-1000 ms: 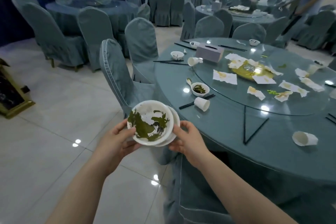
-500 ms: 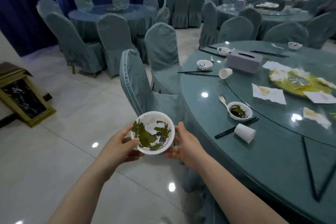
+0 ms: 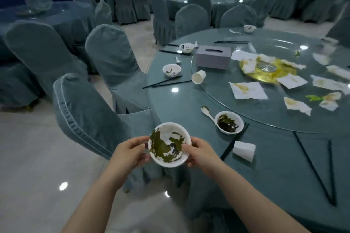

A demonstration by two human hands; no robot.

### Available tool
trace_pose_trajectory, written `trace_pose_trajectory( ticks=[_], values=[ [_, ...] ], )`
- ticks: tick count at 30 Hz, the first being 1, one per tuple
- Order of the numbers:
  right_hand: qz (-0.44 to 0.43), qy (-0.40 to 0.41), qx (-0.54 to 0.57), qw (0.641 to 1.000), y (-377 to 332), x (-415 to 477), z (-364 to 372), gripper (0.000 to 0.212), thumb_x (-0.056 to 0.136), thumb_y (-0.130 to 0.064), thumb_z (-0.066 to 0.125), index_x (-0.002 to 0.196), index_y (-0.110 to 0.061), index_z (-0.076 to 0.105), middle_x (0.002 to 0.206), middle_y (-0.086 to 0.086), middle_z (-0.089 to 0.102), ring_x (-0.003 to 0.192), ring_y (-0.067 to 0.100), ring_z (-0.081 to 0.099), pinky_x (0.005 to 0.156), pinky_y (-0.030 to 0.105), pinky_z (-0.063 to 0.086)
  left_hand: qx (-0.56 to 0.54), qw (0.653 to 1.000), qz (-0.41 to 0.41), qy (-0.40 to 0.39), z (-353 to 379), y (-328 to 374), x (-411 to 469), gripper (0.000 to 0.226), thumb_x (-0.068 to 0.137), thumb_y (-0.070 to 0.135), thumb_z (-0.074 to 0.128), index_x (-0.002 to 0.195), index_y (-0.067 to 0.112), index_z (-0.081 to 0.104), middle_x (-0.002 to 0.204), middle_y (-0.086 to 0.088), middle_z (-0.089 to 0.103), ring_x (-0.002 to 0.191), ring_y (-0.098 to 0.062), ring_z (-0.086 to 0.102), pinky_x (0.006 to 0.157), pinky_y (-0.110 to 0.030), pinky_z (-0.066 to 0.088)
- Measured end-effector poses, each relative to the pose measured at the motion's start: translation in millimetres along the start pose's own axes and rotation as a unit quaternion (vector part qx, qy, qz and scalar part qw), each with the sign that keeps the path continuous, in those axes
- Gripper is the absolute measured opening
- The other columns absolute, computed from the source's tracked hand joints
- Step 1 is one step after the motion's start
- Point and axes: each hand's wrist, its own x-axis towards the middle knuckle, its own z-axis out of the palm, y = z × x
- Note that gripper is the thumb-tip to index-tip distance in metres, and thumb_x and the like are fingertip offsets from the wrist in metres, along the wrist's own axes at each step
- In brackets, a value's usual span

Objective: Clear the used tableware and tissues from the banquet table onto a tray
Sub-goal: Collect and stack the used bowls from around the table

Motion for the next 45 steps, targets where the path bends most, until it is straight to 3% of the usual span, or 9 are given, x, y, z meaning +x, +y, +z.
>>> trace_pose_trajectory(
  ticks=[11,15,21,23,26,28,33,37,45],
  values=[
    [-0.004,0.29,0.061,0.955,5,39,-51,0.022,0.09,-0.014,0.056,0.104,-0.031,0.059,0.097,-0.005,0.07,0.083,0.013,0.066,0.059,0.02,0.051,0.025,0.979,-0.048,-0.196,86,41,123,0.024,0.1,0.01,0.045,0.1,0.015,0.069,0.102,-0.008,0.071,0.087,-0.026,0.067,0.082,-0.038,0.055],
    [0.002,0.362,0.044,0.931,14,46,-76,0.031,0.086,-0.008,0.057,0.095,-0.036,0.065,0.086,-0.013,0.072,0.084,0.012,0.067,0.072,0.031,0.056,0.042,0.964,-0.06,-0.256,125,47,145,0.022,0.099,0.014,0.049,0.099,0.023,0.068,0.099,-0.003,0.073,0.096,-0.024,0.067,0.086,-0.036,0.054],
    [0.01,0.414,-0.008,0.91,10,70,-125,0.047,0.085,-0.002,0.056,0.084,-0.048,0.054,0.076,-0.051,0.054,0.078,-0.028,0.051,0.065,0.008,0.043,0.079,0.949,-0.047,-0.301,186,44,183,0.037,0.096,0.006,0.046,0.115,0.034,0.062,0.103,0.012,0.068,0.096,-0.015,0.063,0.084,-0.031,0.052],
    [0.014,0.412,-0.01,0.911,11,80,-139,0.048,0.083,0.0,0.054,0.08,-0.048,0.058,0.076,-0.047,0.057,0.077,-0.024,0.054,0.063,0.006,0.045,0.115,0.947,-0.035,-0.299,203,40,193,0.045,0.094,0.003,0.044,0.12,0.037,0.058,0.101,0.018,0.066,0.091,-0.01,0.059,0.079,-0.026,0.049],
    [0.036,0.403,-0.019,0.914,16,94,-159,0.046,0.082,-0.005,0.053,0.072,-0.049,0.064,0.075,-0.028,0.067,0.077,0.001,0.066,0.066,0.026,0.056,0.174,0.943,-0.05,-0.279,220,34,204,0.049,0.093,0.004,0.043,0.131,0.033,0.055,0.083,0.015,0.058,0.07,-0.007,0.048,0.058,-0.015,0.043],
    [0.044,0.394,-0.035,0.917,23,102,-168,0.034,0.081,-0.006,0.054,0.071,-0.037,0.064,0.076,-0.015,0.07,0.079,0.013,0.068,0.065,0.027,0.056,0.215,0.936,-0.042,-0.274,228,31,209,0.047,0.094,0.003,0.042,0.129,0.029,0.058,0.094,0.014,0.057,0.074,-0.005,0.047,0.059,-0.013,0.044],
    [0.071,0.379,-0.005,0.923,33,108,-177,0.034,0.086,-0.008,0.055,0.077,-0.04,0.059,0.079,-0.022,0.067,0.08,-0.002,0.063,0.07,0.019,0.053,0.235,0.926,-0.038,-0.293,240,32,218,0.04,0.091,0.001,0.048,0.089,0.032,0.073,0.103,0.004,0.073,0.102,-0.018,0.064,0.098,-0.038,0.049],
    [0.042,0.422,0.023,0.905,22,116,-184,0.03,0.083,-0.005,0.06,0.091,-0.033,0.066,0.082,-0.023,0.067,0.078,-0.012,0.061,0.06,0.005,0.043,0.179,0.936,-0.018,-0.303,239,45,228,0.045,0.09,-0.002,0.048,0.077,0.031,0.076,0.086,0.004,0.076,0.093,-0.019,0.068,0.087,-0.031,0.054],
    [0.012,0.404,0.111,0.908,-37,166,-160,0.024,0.087,-0.005,0.062,0.104,-0.021,0.069,0.09,-0.005,0.074,0.083,0.01,0.071,0.069,0.024,0.058,0.095,0.96,0.084,-0.248,188,99,272,0.03,0.091,0.006,0.057,0.093,0.032,0.072,0.08,0.009,0.075,0.068,0.0,0.066,0.062,-0.013,0.052]
  ],
)
